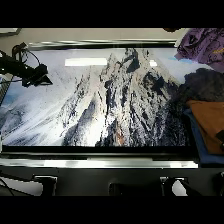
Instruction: Fold the clothes and pants, and hang the long-sleeved shirts on hangers.
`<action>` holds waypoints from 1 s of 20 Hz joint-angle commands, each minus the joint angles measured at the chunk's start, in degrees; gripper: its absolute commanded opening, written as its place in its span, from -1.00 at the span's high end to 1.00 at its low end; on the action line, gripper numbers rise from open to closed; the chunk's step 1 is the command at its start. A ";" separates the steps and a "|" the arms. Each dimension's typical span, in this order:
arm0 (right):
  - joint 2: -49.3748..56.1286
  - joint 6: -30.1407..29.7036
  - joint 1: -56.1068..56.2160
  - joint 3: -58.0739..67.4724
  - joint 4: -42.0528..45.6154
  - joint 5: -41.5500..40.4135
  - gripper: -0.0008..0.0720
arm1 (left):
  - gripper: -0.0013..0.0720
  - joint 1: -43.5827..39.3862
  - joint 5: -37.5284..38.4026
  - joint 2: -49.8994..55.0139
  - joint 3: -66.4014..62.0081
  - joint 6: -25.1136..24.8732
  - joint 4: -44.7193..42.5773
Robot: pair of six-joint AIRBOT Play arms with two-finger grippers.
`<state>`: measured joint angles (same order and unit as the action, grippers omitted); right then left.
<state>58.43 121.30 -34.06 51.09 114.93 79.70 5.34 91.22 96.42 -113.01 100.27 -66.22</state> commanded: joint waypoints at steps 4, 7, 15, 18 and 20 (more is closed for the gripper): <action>-0.04 -3.63 -0.04 -1.84 4.35 2.12 0.92 | 0.93 0.00 -1.31 0.39 0.02 -0.02 -0.11; -0.04 -3.82 -0.04 -1.97 4.72 2.34 0.92 | 0.93 0.00 -1.33 0.57 0.02 -0.04 -0.11; -0.04 -4.96 -0.02 -2.91 3.45 -0.87 0.09 | 0.93 0.02 -1.68 0.50 0.02 -0.85 -0.04; -0.04 -8.48 -0.02 0.92 -7.13 -6.64 0.14 | 0.93 0.46 -1.70 -0.13 -0.02 -0.87 -0.55; -0.04 -17.90 0.52 3.67 -24.02 -14.34 0.31 | 0.93 0.63 -1.73 -1.42 0.00 -3.10 -3.39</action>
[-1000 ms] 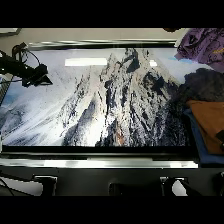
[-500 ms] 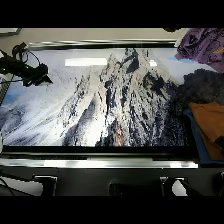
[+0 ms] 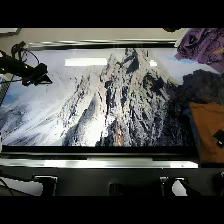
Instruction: Fold the clothes and pants, and hang the long-sleeved shirts on hangers.
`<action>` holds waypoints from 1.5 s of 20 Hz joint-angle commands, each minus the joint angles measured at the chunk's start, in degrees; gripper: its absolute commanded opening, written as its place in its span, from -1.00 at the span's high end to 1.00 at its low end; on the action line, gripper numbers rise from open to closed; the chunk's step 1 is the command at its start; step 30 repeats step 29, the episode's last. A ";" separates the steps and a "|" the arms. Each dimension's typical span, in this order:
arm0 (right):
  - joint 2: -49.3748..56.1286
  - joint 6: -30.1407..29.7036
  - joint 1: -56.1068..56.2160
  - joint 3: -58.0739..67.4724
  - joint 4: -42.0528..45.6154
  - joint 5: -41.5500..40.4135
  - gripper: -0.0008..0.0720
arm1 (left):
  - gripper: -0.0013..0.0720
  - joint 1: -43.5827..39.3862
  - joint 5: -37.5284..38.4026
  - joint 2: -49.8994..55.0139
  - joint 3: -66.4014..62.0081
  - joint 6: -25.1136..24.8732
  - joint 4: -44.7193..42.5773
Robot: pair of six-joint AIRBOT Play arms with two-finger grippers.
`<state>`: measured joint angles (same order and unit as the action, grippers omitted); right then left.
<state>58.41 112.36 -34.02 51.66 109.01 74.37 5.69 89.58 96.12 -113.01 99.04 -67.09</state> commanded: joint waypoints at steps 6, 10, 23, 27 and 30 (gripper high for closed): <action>1.53 -23.26 28.94 3.96 -36.11 -20.79 0.91 | 0.93 -2.38 -9.29 -11.98 9.90 -5.53 -8.63; 5.25 -19.85 50.31 3.96 -33.53 -23.21 0.91 | 0.93 -6.69 -15.32 -25.05 28.55 -6.08 -12.26; 6.23 -18.16 60.17 3.98 -27.30 -28.24 0.91 | 0.92 -8.98 -17.64 -31.19 34.60 -6.08 -14.16; 6.23 -18.16 60.17 3.98 -27.30 -28.24 0.91 | 0.92 -8.98 -17.64 -31.19 34.60 -6.08 -14.14; 6.23 -18.16 60.17 3.96 -27.30 -28.24 0.91 | 0.92 -8.98 -17.64 -31.19 34.60 -6.08 -14.16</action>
